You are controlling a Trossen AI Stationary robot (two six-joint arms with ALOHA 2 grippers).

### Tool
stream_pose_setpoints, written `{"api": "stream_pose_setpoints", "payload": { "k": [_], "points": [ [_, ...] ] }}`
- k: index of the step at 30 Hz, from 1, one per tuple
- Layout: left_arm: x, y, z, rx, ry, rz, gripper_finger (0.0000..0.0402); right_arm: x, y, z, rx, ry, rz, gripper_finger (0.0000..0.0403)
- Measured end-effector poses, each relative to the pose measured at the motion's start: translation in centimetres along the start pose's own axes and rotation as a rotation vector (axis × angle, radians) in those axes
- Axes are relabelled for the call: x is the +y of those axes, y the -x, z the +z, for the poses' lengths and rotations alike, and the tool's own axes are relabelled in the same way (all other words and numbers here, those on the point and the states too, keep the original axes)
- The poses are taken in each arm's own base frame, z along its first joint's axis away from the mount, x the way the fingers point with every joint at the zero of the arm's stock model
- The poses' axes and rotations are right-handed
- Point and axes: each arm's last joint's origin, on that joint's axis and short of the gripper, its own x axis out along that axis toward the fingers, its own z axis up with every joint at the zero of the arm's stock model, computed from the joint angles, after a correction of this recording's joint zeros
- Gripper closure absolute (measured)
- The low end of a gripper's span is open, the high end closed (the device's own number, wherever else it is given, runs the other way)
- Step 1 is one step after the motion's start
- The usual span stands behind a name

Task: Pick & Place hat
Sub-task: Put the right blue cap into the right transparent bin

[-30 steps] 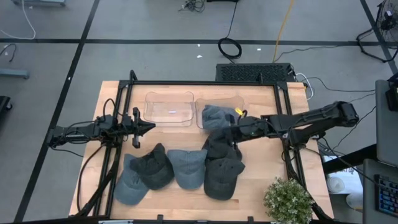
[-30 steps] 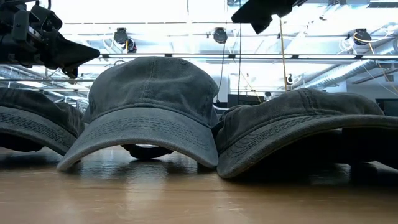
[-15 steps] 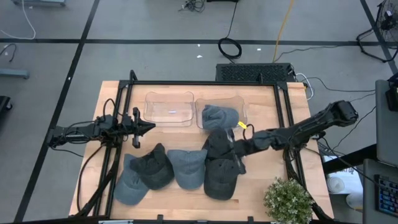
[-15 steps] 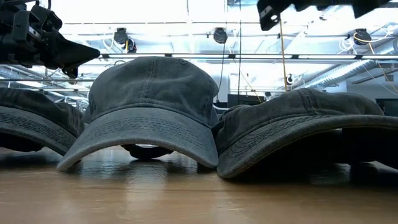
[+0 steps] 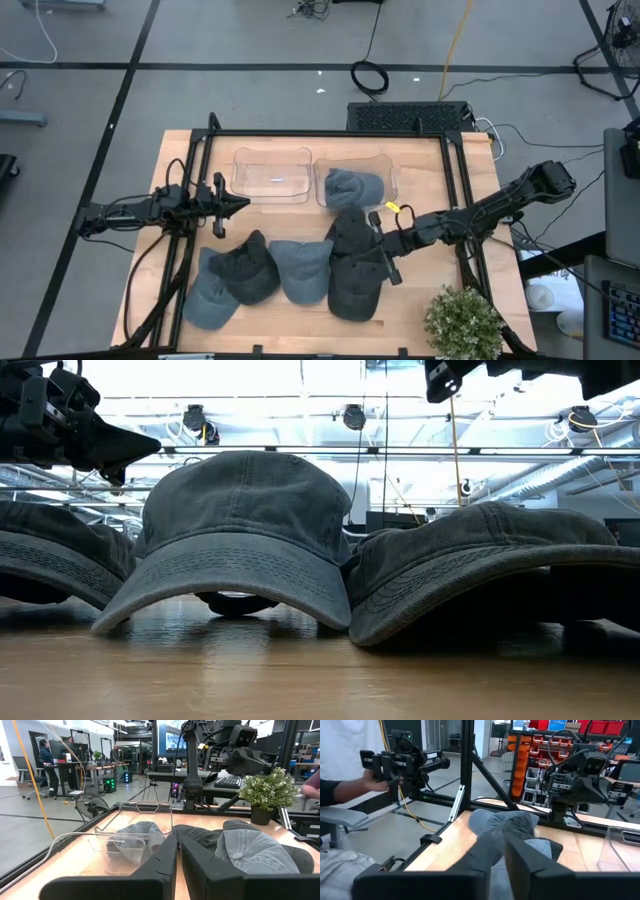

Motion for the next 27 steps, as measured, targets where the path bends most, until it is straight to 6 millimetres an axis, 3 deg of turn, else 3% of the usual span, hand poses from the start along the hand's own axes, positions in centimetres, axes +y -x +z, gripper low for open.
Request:
{"api": "stream_pose_setpoints", "payload": {
  "k": [7,12,16,22,27],
  "points": [
    [0.0,0.0,0.9,-0.091,0.047,-0.005,0.0371,0.0,0.0,0.0,-0.004,0.000,-0.002,0.0246],
    [0.0,0.1,1.6,-0.158,0.307,-0.031,0.0371,0.0,0.0,0.0,-0.004,0.002,-0.002,0.0194],
    [0.1,0.1,1.5,-0.158,0.364,-0.001,0.0371,0.0,0.0,0.0,-0.004,0.003,-0.003,0.0179],
    [0.1,0.1,0.9,-0.103,0.306,0.038,0.0371,0.0,0.0,0.0,-0.004,0.003,-0.003,0.0181],
    [-0.1,0.0,0.1,0.000,0.420,-0.022,0.0371,0.0,0.0,0.0,-0.005,0.003,-0.003,0.0188]
  ]
}}
